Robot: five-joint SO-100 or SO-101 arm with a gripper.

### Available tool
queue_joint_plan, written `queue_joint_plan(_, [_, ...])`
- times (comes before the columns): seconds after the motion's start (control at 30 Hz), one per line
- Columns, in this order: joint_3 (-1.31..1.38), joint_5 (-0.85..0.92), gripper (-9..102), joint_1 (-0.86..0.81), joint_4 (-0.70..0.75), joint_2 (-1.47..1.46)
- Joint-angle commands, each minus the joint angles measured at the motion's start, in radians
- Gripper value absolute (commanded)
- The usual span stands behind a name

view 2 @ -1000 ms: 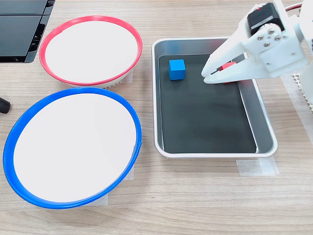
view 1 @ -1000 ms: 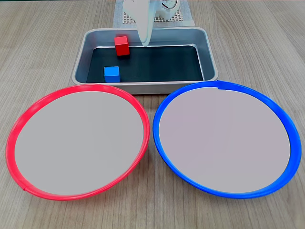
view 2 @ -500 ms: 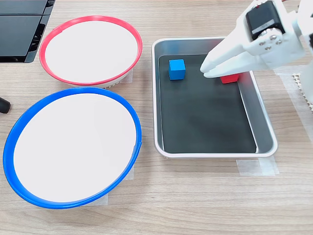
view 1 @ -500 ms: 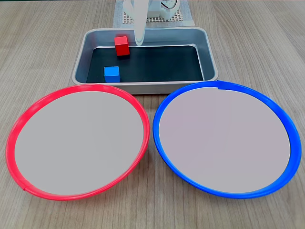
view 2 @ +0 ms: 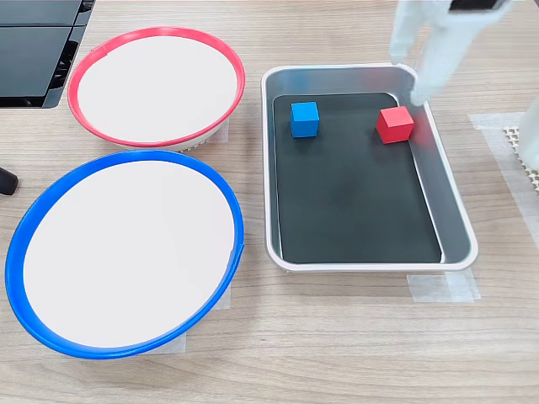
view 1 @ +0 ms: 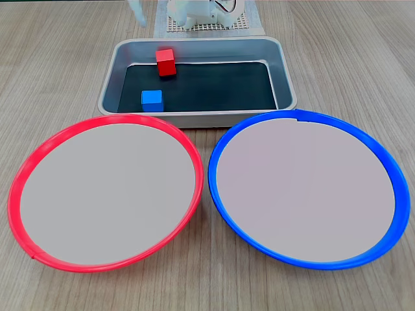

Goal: Move two blocks tray to matching dishes

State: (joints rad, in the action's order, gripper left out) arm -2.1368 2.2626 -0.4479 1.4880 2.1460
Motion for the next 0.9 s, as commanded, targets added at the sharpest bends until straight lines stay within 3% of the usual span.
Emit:
queue_joint_plan(0.0, [-0.02, 0.114, 29, -0.035, -0.067, -0.014])
queue_joint_plan(0.23, [-0.276, 0.155, 29, -0.11, -0.385, -0.041])
queue_joint_plan(0.3, [-0.345, 0.144, 26, -0.11, -0.463, -0.052])
queue_joint_plan(0.33, [-0.371, 0.117, 19, -0.097, -0.48, -0.052])
queue_joint_plan(0.37, [-0.374, 0.095, 11, -0.087, -0.48, -0.051])
queue_joint_plan(0.5, [-0.382, 0.043, 0, -0.055, -0.474, -0.041])
queue_joint_plan(0.63, [-0.31, -0.067, 0, 0.012, -0.397, -0.04])
queue_joint_plan(0.77, [-0.081, -0.308, 0, 0.132, -0.295, -0.08])
queue_joint_plan(0.87, [0.16, -0.502, 0, 0.204, -0.299, -0.202])
